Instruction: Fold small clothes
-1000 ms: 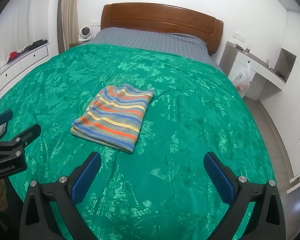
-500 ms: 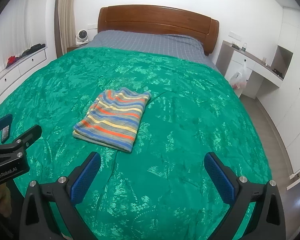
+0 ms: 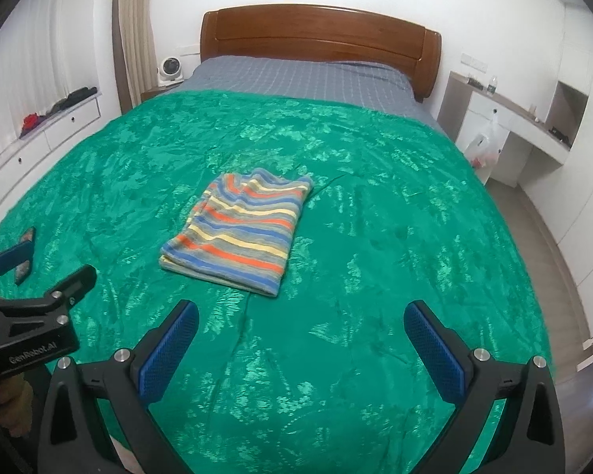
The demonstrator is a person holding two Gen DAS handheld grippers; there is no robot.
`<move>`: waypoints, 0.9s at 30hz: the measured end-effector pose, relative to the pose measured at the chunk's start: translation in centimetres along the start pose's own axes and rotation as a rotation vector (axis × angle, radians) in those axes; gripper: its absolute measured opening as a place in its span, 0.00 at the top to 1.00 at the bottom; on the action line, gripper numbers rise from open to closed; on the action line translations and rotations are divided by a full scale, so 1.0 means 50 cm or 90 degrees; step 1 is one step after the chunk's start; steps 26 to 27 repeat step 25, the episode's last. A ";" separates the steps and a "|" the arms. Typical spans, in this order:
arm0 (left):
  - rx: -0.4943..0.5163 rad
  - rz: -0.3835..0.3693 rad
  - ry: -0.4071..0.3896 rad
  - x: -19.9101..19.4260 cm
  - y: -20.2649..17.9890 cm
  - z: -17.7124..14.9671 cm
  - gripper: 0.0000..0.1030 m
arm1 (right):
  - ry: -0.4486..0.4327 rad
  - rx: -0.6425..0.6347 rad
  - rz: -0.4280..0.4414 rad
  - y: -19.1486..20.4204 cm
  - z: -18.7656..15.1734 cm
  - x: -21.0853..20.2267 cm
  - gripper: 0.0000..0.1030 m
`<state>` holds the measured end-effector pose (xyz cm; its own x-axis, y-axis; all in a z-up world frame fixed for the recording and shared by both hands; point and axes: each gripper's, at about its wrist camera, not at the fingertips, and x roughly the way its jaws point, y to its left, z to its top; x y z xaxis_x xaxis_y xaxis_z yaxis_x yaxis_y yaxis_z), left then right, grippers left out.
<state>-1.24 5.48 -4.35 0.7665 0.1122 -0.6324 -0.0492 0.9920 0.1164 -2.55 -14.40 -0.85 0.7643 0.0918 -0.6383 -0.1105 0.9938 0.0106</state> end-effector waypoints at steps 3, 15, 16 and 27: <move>-0.007 -0.009 -0.002 -0.016 0.005 0.006 0.00 | 0.007 0.027 0.035 -0.008 0.003 -0.013 0.00; -0.009 -0.037 -0.007 -0.035 0.002 0.011 0.00 | 0.010 0.026 0.029 -0.003 0.003 -0.028 0.00; -0.011 -0.039 -0.005 -0.034 0.002 0.009 0.00 | 0.013 0.028 0.029 -0.004 0.002 -0.025 0.00; 0.008 -0.027 -0.009 -0.038 -0.016 0.006 0.00 | 0.020 0.027 0.031 -0.007 -0.003 -0.018 0.00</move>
